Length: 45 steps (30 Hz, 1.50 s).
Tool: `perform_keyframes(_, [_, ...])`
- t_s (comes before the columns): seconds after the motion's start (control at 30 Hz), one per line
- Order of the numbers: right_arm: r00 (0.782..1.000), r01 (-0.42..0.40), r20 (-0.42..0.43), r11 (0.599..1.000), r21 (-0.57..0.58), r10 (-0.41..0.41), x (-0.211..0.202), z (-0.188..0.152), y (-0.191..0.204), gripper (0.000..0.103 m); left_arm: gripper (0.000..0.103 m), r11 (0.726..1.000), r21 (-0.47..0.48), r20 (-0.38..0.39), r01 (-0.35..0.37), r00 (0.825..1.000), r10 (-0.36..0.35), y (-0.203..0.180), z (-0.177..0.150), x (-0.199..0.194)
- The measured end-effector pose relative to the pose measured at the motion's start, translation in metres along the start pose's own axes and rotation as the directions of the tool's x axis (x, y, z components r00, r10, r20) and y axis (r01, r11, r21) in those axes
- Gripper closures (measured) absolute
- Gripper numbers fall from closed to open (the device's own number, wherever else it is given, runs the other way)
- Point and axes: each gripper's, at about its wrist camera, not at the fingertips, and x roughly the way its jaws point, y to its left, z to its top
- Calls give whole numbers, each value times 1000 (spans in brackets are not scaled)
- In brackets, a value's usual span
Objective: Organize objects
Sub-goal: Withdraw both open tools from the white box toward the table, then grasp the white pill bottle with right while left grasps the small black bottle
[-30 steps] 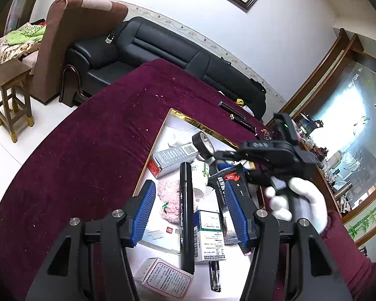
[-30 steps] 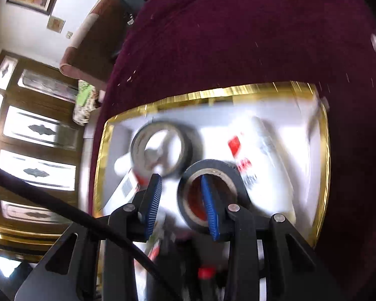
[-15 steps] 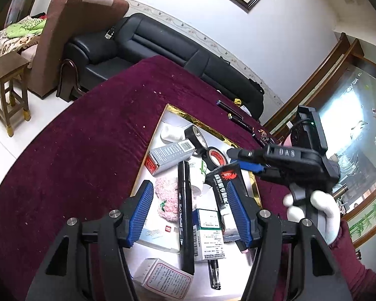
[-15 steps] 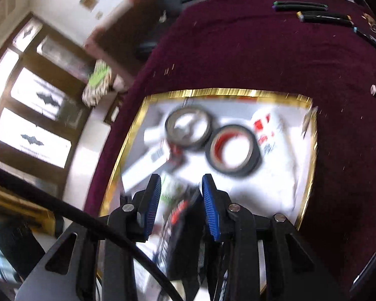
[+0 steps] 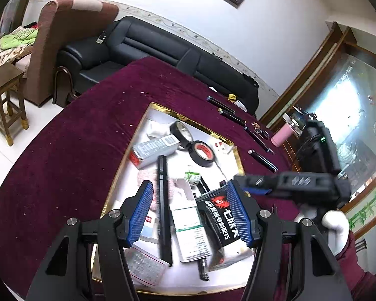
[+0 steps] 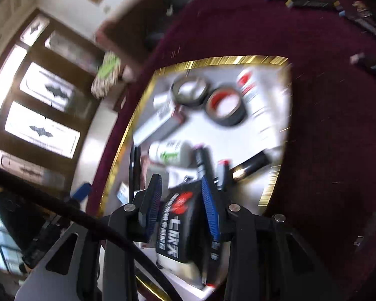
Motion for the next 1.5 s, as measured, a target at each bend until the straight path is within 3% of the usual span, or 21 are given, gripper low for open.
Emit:
perform_keyframes(0.17, [985, 48, 168, 999, 13, -49, -75, -3, -14, 68, 34, 999, 30, 7, 16, 1000, -16, -22, -1, -1])
perform_keyframes(0.3, [929, 150, 344, 989, -8, -138, -140, -14, -15, 66, 19, 990, 37, 23, 136, 990, -137, -45, 1, 0])
perform_keyframes(0.33, [894, 204, 411, 979, -27, -175, -160, -21, -9, 66, 12, 976, 37, 42, 214, 975, -216, -54, 1, -1])
perform_keyframes(0.37, [838, 285, 497, 957, -44, -227, -182, -30, -1, 60, 3, 964, 44, 59, 264, 962, -266, -61, 2, -3])
perform_keyframes(0.4, [773, 363, 574, 930, -54, -269, -200, -41, 7, 41, 2, 949, 55, 74, 309, 947, -313, -69, 2, -4])
perform_keyframes(0.43, [673, 451, 677, 891, -56, -298, -220, -58, 15, 27, 2, 930, 76, 95, 360, 926, -366, -82, 2, -4])
perform_keyframes(0.47, [602, 485, 744, 873, -53, -290, -230, -71, 18, 5, 2, 920, 91, 98, 381, 916, -389, -91, 2, -3])
perform_keyframes(0.5, [544, 493, 799, 868, -57, -256, -240, -84, 18, 0, 2, 913, 111, 87, 393, 911, -403, -103, 1, 1])
perform_keyframes(0.53, [514, 472, 831, 879, -66, -214, -248, -96, 11, 0, 2, 914, 145, 50, 380, 919, -390, -119, 0, 9])
perform_keyframes(0.57, [535, 452, 816, 890, -57, -220, -250, -97, 1, 0, 2, 916, 179, 10, 358, 931, -365, -134, -3, 17])
perform_keyframes(0.6, [588, 427, 772, 903, -44, -240, -249, -94, -11, 0, 2, 917, 210, -24, 338, 940, -341, -147, -6, 26])
perform_keyframes(0.67, [729, 337, 632, 941, 5, -264, -237, -85, -51, 0, 2, 916, 275, -109, 292, 956, -272, -179, -18, 55])
perform_keyframes(0.7, [766, 294, 581, 954, 64, -275, -232, -85, -75, 1, 2, 915, 298, -136, 272, 961, -242, -191, -25, 67])
perform_keyframes(0.77, [798, 237, 529, 957, 167, -290, -228, -92, -116, 2, 3, 915, 318, -196, 248, 961, -193, -205, -38, 91])
perform_keyframes(0.83, [813, 208, 492, 945, 254, -311, -231, -102, -153, 2, 3, 912, 318, -275, 258, 946, -172, -217, -52, 118])
perform_keyframes(1.0, [823, 199, 444, 912, 359, -354, -245, -120, -208, 2, 5, 903, 372, -360, 215, 930, -73, -242, -71, 174])
perform_keyframes(1.1, [811, 236, 433, 897, 374, -394, -248, -126, -225, 2, 24, 887, 417, -385, 196, 923, -23, -258, -84, 197])
perform_keyframes(1.17, [803, 266, 425, 890, 371, -417, -251, -132, -237, 2, 52, 833, 531, -362, 153, 930, 60, -272, -96, 208])
perform_keyframes(1.27, [789, 352, 391, 871, 344, -473, -247, -112, -255, 6, 75, 747, 656, -337, 109, 928, 161, -286, -113, 222])
perform_keyframes(1.3, [787, 377, 377, 865, 332, -488, -246, -104, -260, 7, 76, 735, 671, -340, 97, 921, 189, -287, -119, 227])
perform_keyframes(1.5, [791, 502, 304, 847, 175, -532, -221, -44, -276, 8, 76, 773, 630, -344, 72, 919, 195, -283, -114, 235])
